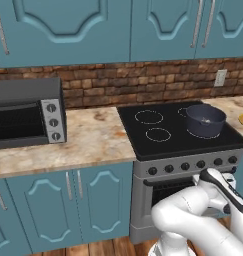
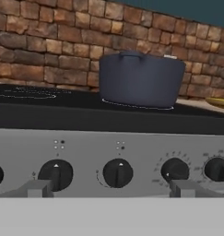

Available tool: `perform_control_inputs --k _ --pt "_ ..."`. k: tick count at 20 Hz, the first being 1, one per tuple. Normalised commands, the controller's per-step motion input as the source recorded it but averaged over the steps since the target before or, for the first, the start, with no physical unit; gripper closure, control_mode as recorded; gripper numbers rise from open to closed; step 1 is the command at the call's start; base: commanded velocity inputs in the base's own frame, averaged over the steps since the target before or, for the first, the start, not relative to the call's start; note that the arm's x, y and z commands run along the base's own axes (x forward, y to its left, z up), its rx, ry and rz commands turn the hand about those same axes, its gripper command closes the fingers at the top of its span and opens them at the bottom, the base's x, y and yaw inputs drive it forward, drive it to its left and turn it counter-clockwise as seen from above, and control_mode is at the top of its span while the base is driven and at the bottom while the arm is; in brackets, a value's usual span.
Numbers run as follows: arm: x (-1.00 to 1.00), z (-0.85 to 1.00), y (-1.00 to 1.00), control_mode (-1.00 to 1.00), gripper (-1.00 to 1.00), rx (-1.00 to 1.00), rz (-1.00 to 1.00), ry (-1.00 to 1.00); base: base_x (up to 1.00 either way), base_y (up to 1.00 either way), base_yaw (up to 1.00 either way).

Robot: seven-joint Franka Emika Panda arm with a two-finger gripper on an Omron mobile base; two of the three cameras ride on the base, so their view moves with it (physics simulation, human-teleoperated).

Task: Retrieve the frozen meat and place it in the pot on a burner. Then turn the burner on.

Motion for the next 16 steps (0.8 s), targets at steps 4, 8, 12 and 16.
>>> perform_control_inputs --k 4,8,12,16 --pt "0.11 0.00 -0.31 -1.00 -1.00 0.08 0.08 0.00 0.00 0.00 0.00" --pt "0.12 0.00 -0.22 -1.00 -1.00 0.08 0.08 -0.01 0.00 0.00 0.00" --pt "0.10 -0.05 -0.29 -1.00 -1.00 0.04 0.07 -0.01 0.00 0.00 0.00" --pt "0.00 -0.06 -0.08 -1.00 -1.00 0.00 0.02 -0.02 0.00 0.00 0.00"
